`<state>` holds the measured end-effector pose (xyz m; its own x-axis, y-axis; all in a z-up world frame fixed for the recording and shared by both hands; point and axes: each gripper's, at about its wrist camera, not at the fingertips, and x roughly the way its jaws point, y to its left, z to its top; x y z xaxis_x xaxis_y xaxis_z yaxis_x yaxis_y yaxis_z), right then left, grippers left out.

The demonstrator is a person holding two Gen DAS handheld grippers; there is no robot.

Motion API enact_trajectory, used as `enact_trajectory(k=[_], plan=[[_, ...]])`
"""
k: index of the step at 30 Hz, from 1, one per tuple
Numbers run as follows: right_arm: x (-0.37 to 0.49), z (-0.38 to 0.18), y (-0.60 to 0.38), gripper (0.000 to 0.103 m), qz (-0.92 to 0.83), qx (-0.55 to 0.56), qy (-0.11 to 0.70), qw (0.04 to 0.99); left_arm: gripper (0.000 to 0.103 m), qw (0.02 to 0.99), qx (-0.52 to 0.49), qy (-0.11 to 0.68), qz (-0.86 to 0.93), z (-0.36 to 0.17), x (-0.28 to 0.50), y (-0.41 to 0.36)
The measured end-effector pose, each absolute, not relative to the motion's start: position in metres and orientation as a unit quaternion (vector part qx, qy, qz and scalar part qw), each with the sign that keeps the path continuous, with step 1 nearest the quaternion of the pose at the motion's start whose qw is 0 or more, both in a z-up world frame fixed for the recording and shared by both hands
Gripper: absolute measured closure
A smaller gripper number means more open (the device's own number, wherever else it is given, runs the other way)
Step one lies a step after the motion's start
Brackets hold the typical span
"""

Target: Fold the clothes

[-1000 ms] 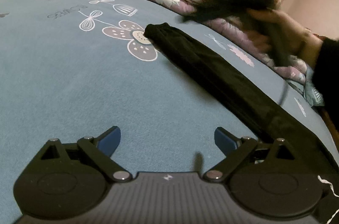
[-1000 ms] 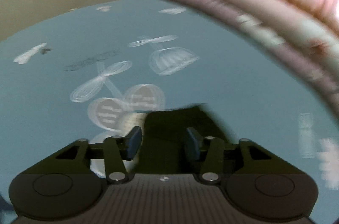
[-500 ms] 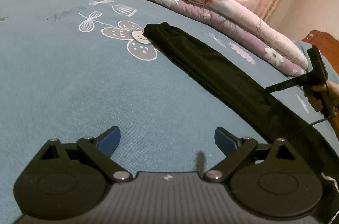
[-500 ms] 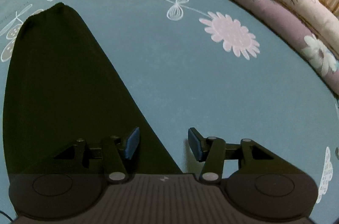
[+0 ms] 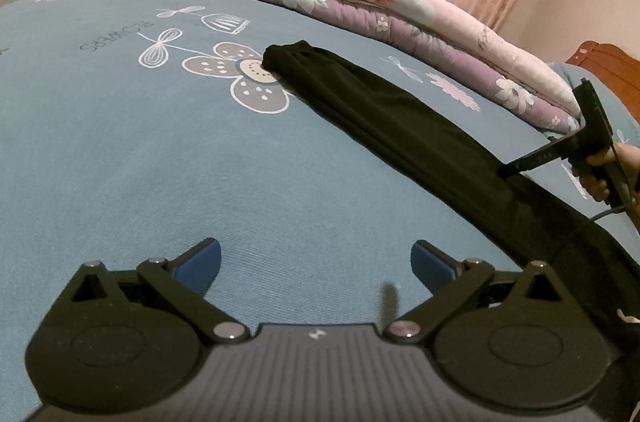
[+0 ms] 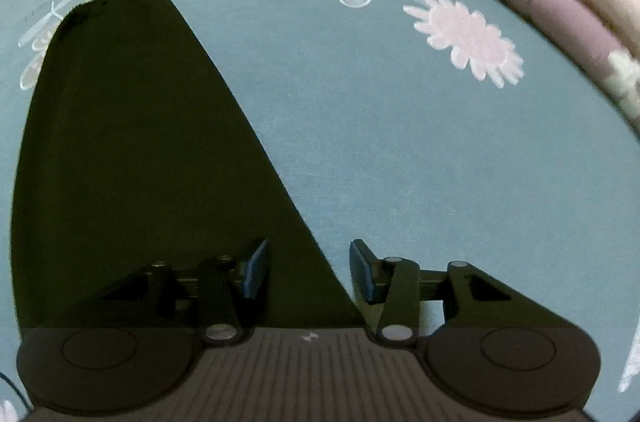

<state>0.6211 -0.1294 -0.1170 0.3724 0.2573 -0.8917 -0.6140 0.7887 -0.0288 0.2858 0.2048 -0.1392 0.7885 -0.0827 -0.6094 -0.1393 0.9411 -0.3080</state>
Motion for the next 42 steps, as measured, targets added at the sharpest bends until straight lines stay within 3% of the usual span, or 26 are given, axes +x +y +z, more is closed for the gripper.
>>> enact_trajectory(k=[1, 2, 3, 12, 19, 23, 30, 31, 32, 33, 40, 42], plan=[[0.62, -0.117, -0.129, 0.065, 0.275, -0.178, 0.489, 0.809, 0.002, 0.931, -0.167, 0.325, 0.015, -0.139, 0.286, 0.204], [0.619, -0.118, -0.129, 0.091, 0.282, -0.174, 0.486, 0.809, 0.002, 0.931, -0.164, 0.325, 0.016, -0.14, 0.286, 0.203], [0.617, -0.118, -0.128, 0.097, 0.289, -0.171, 0.482, 0.809, 0.002, 0.932, -0.161, 0.325, 0.016, -0.14, 0.286, 0.202], [0.617, -0.119, -0.122, 0.095, 0.257, -0.18, 0.466, 0.827, 0.001, 0.932, -0.161, 0.324, 0.013, -0.14, 0.287, 0.204], [0.605, -0.09, -0.15, 0.068, 0.245, -0.167, 0.462, 0.836, 0.001, 0.932, -0.165, 0.323, 0.012, -0.141, 0.287, 0.205], [0.593, -0.081, -0.188, 0.061, 0.233, -0.165, 0.489, 0.824, 0.001, 0.931, -0.169, 0.322, 0.011, -0.14, 0.287, 0.206], [0.582, -0.108, -0.229, 0.061, 0.198, -0.171, 0.519, 0.814, 0.001, 0.934, -0.153, 0.324, 0.015, -0.141, 0.287, 0.201], [0.581, -0.111, -0.23, 0.067, 0.201, -0.169, 0.517, 0.815, 0.001, 0.934, -0.15, 0.324, 0.016, -0.141, 0.287, 0.2], [0.579, -0.115, -0.231, 0.095, 0.204, -0.167, 0.516, 0.815, 0.001, 0.934, -0.147, 0.324, 0.016, -0.141, 0.287, 0.2], [0.578, -0.115, -0.23, 0.098, 0.208, -0.166, 0.514, 0.816, 0.001, 0.935, -0.144, 0.324, 0.017, -0.141, 0.287, 0.199], [0.587, -0.111, -0.229, 0.102, 0.151, -0.169, 0.479, 0.848, 0.001, 0.935, -0.145, 0.324, 0.016, -0.141, 0.287, 0.199], [0.589, -0.116, -0.224, 0.095, 0.149, -0.159, 0.5, 0.838, 0.001, 0.935, -0.148, 0.323, 0.015, -0.141, 0.287, 0.2]])
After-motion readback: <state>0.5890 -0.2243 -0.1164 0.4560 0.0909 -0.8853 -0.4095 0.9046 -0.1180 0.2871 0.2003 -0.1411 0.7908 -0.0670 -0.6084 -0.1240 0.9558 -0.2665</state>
